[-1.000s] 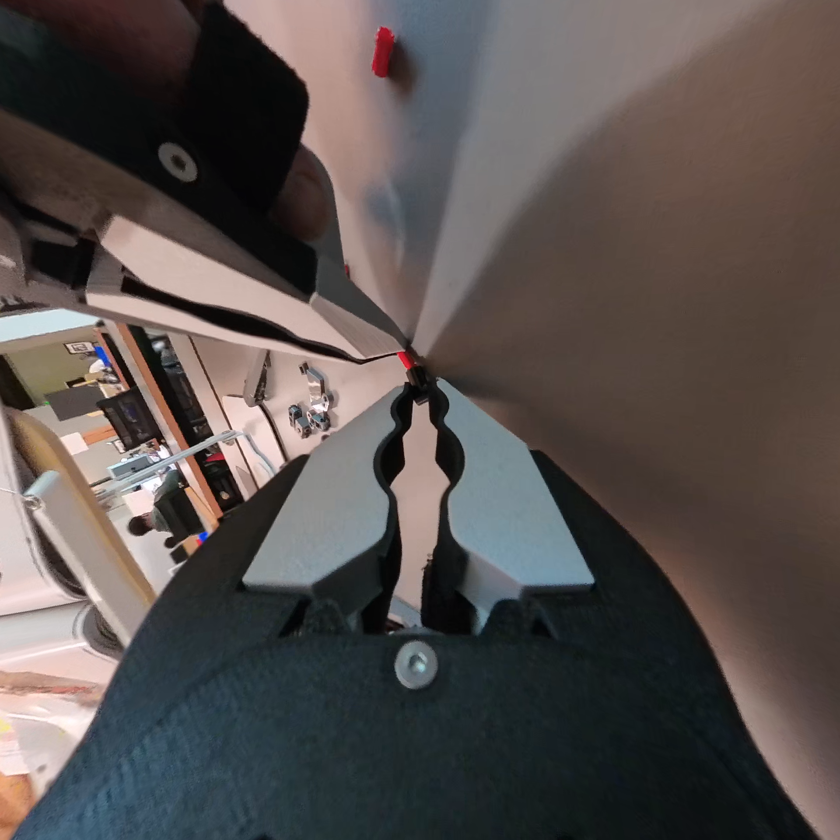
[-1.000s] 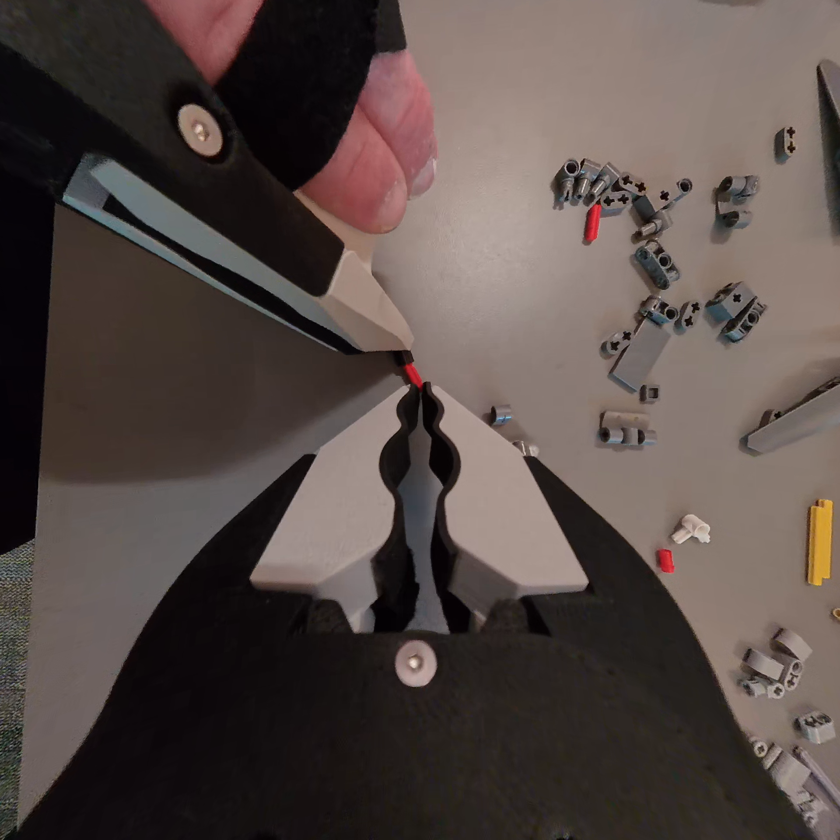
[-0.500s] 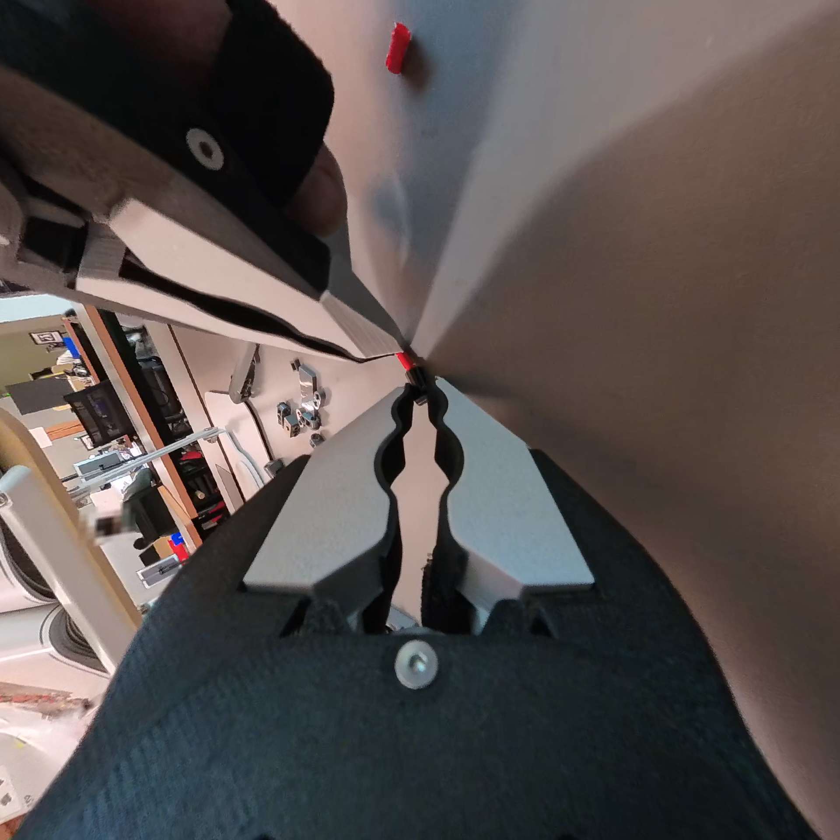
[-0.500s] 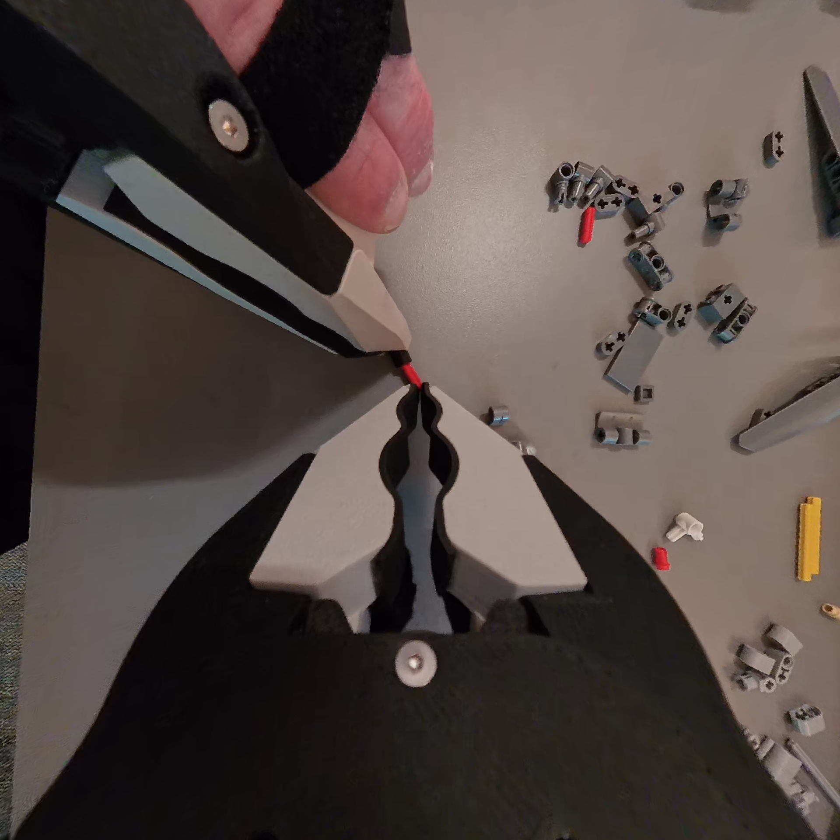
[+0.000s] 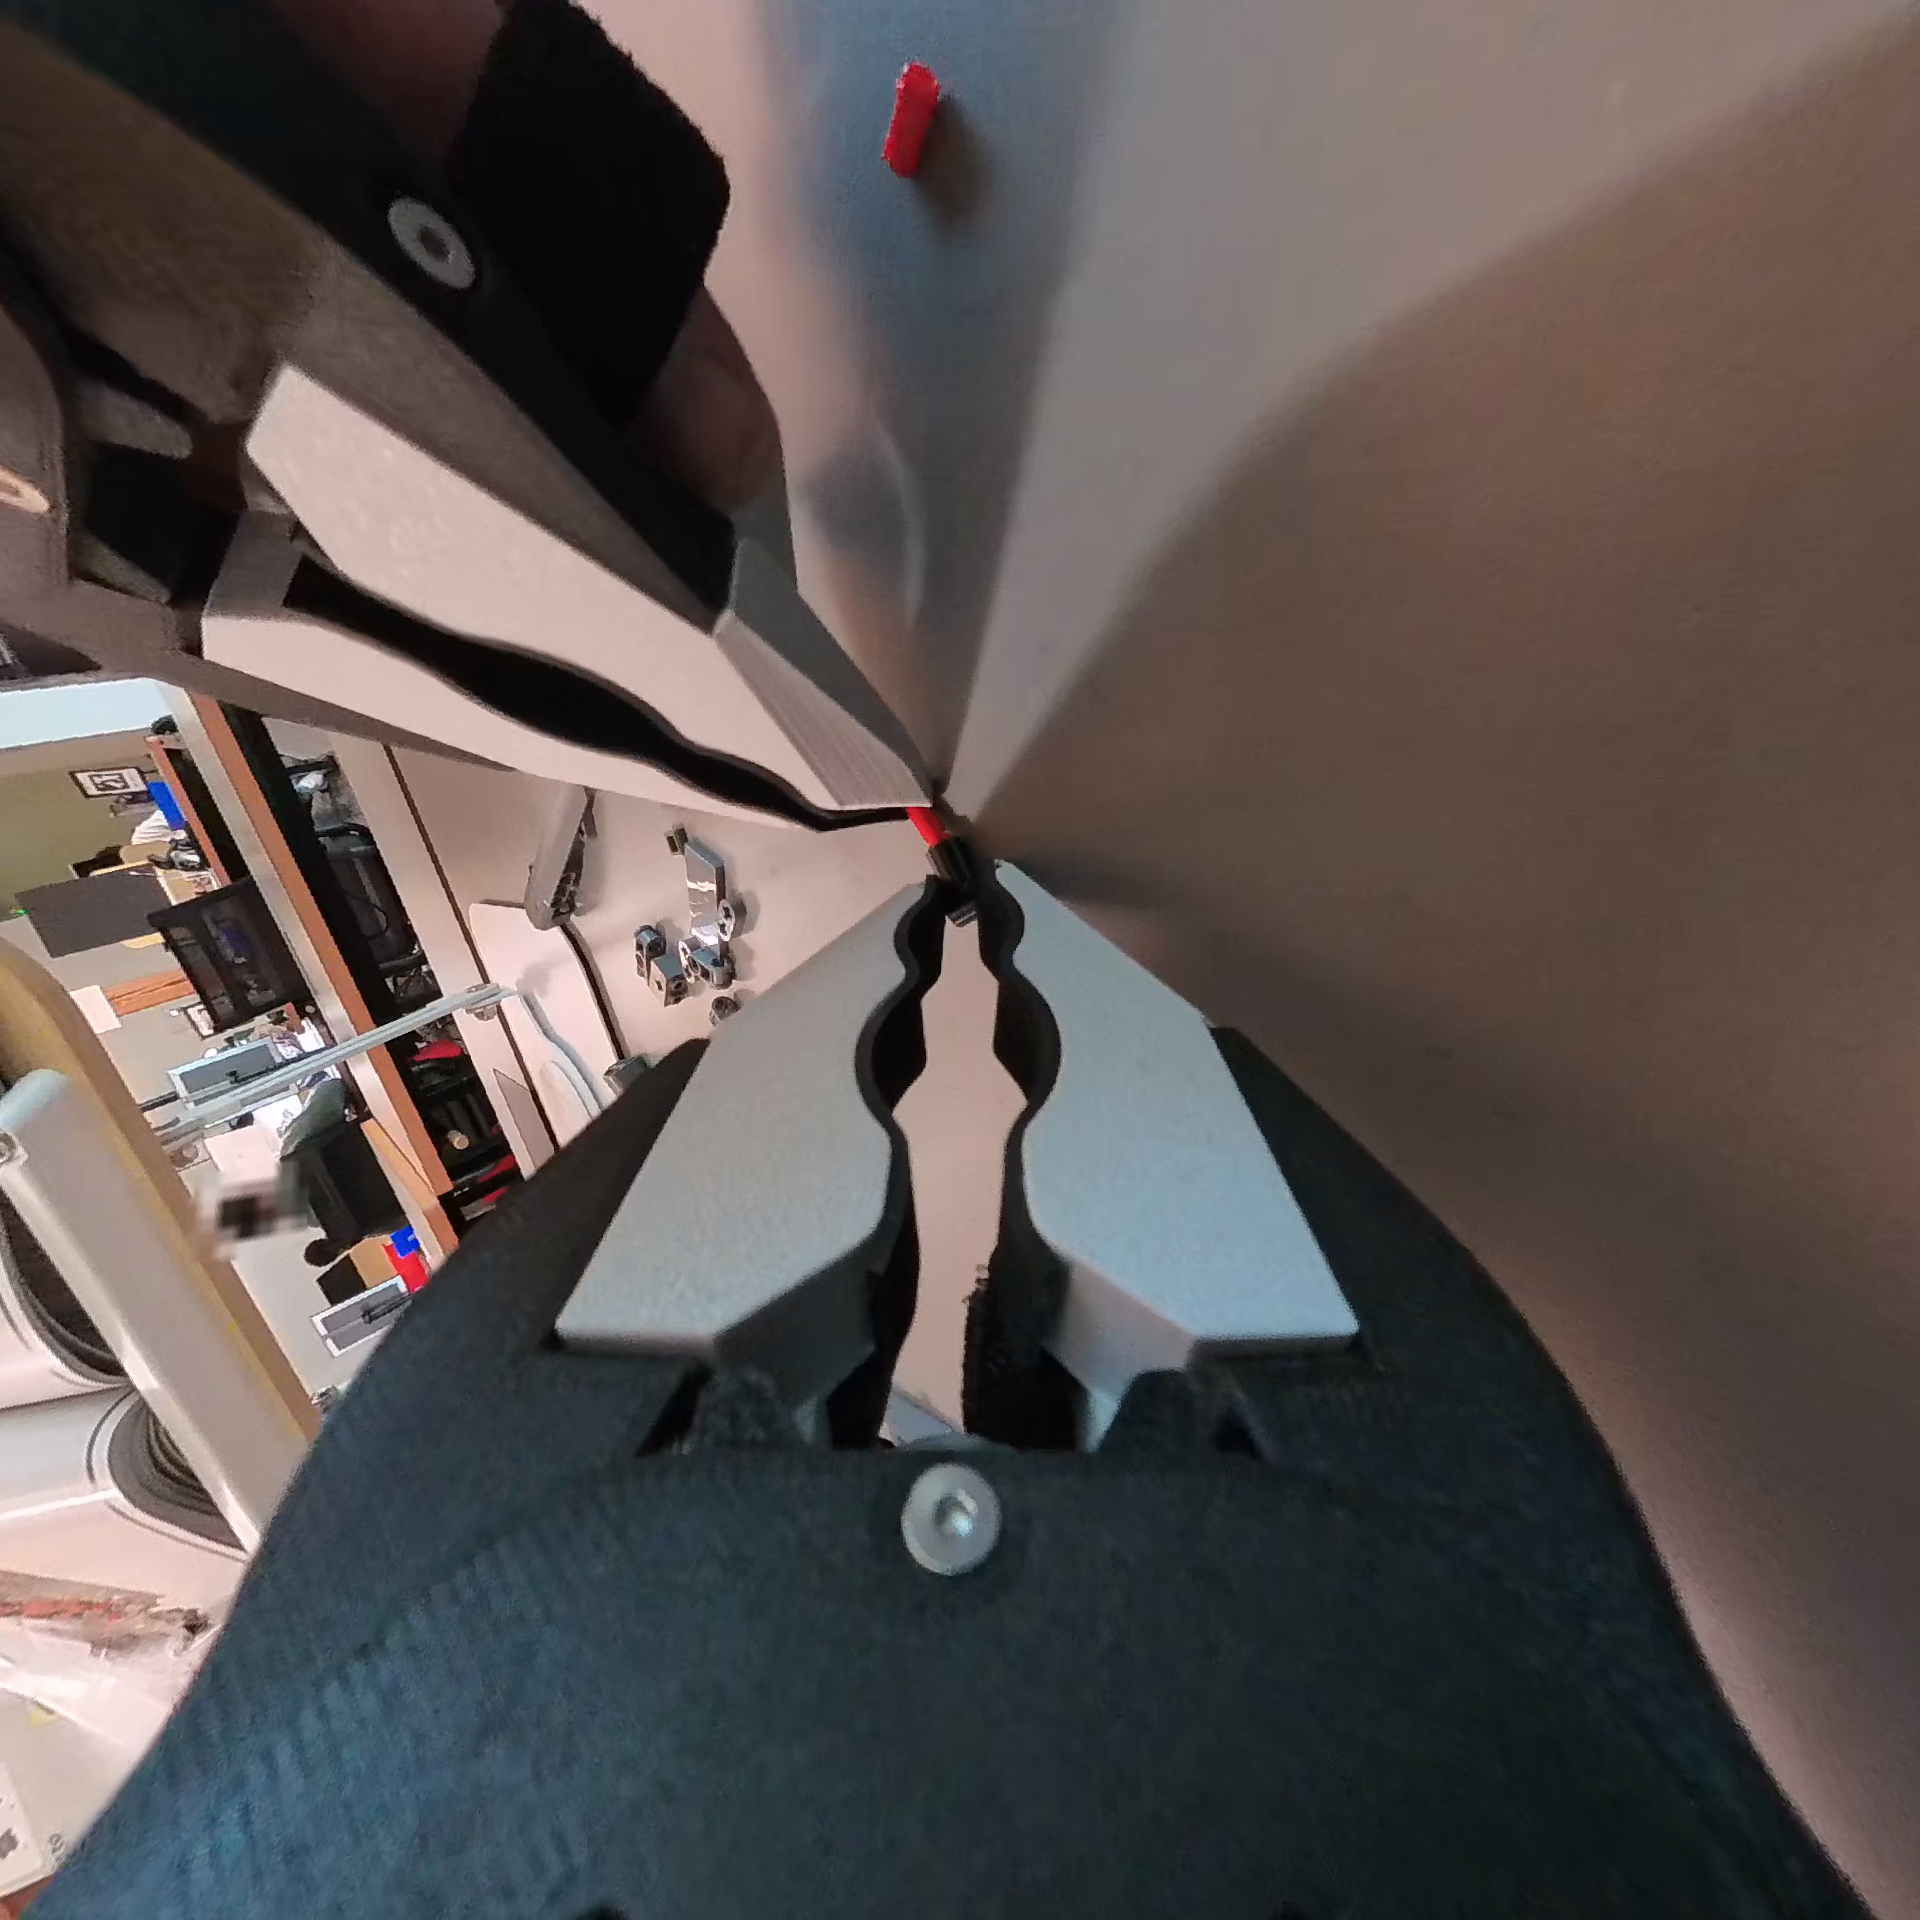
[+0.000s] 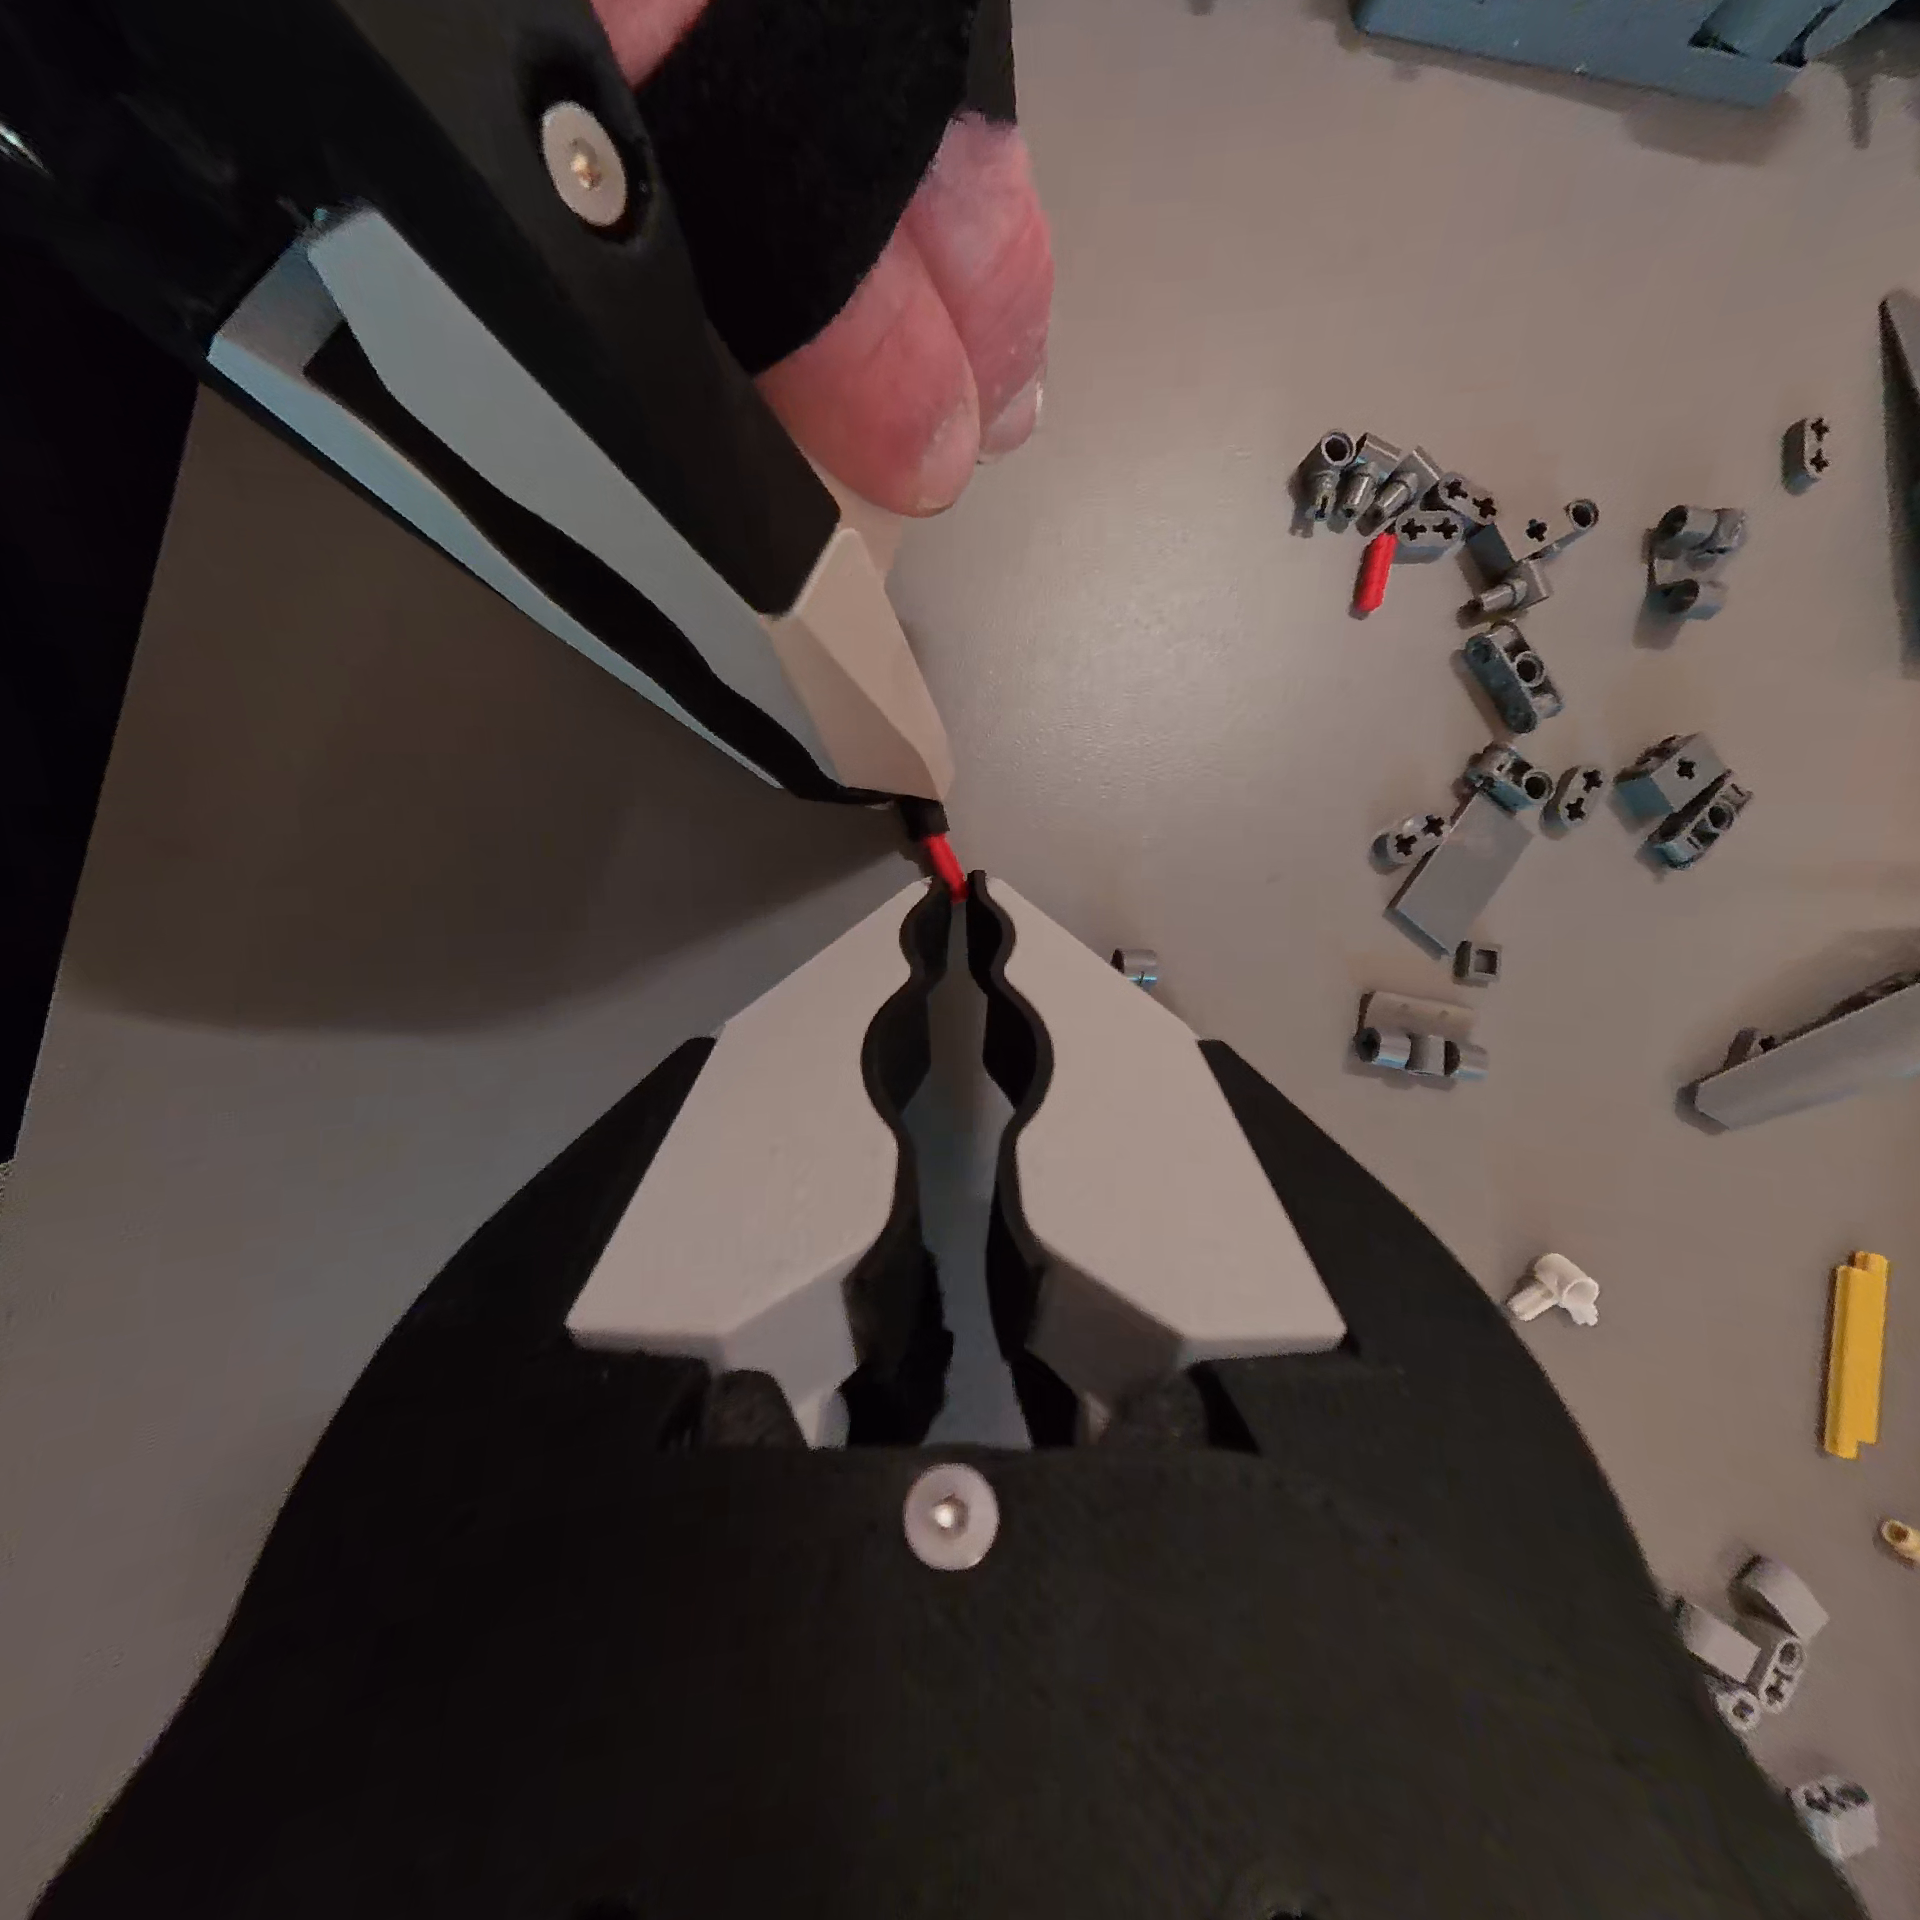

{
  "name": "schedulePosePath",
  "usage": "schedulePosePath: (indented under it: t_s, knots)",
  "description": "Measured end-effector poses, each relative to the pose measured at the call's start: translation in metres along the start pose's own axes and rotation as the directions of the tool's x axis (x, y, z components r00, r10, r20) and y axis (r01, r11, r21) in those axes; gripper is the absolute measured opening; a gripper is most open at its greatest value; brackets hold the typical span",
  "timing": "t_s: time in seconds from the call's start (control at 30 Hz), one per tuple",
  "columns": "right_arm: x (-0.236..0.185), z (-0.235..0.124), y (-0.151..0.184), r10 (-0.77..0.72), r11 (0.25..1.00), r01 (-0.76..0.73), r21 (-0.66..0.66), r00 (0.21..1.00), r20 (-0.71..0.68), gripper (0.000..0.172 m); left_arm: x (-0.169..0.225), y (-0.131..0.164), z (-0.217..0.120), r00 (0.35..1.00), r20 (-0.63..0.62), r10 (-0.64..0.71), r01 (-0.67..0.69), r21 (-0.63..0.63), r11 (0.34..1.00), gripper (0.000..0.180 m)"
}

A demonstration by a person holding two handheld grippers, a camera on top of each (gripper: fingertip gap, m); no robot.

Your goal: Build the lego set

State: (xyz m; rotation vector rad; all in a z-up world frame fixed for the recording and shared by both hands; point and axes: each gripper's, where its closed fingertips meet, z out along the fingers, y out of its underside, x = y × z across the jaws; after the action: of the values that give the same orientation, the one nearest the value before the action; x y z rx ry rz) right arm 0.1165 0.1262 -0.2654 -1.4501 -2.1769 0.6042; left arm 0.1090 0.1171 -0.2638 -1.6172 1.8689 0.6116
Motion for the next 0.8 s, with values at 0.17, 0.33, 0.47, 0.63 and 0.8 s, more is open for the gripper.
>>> schedulePosePath:
  t_s: [0.17,0.33,0.47,0.63,0.8]
  knots:
    - [-0.0001,-0.0001,-0.0003,0.036,0.999,-0.036,-0.018,0.999,-0.013,0.0,0.0,0.0001,0.0,1.0,-0.002,-0.014,0.014,-0.007,1.0,0.004]
    - [-0.0002,-0.0001,-0.0005,0.051,0.998,-0.052,-0.036,0.998,-0.039,0.0,-0.0001,0.0,0.0,0.999,-0.006,-0.045,0.045,-0.007,0.999,0.004]
    - [-0.0002,-0.0001,-0.0007,0.061,0.997,-0.063,-0.043,0.997,-0.052,0.0,-0.0002,0.0,0.0001,0.998,-0.006,-0.07,0.07,-0.006,0.998,0.004]
    - [-0.0001,0.0,-0.001,0.074,0.996,-0.076,-0.042,0.996,-0.056,0.0,-0.0003,0.0001,0.0002,0.993,-0.019,-0.112,0.112,0.001,0.994,0.004]
    - [-0.0002,0.0001,-0.0013,0.08,0.995,-0.083,-0.051,0.994,-0.069,0.0,-0.0005,0.0,0.0004,0.988,-0.031,-0.151,0.151,0.0,0.989,0.004]
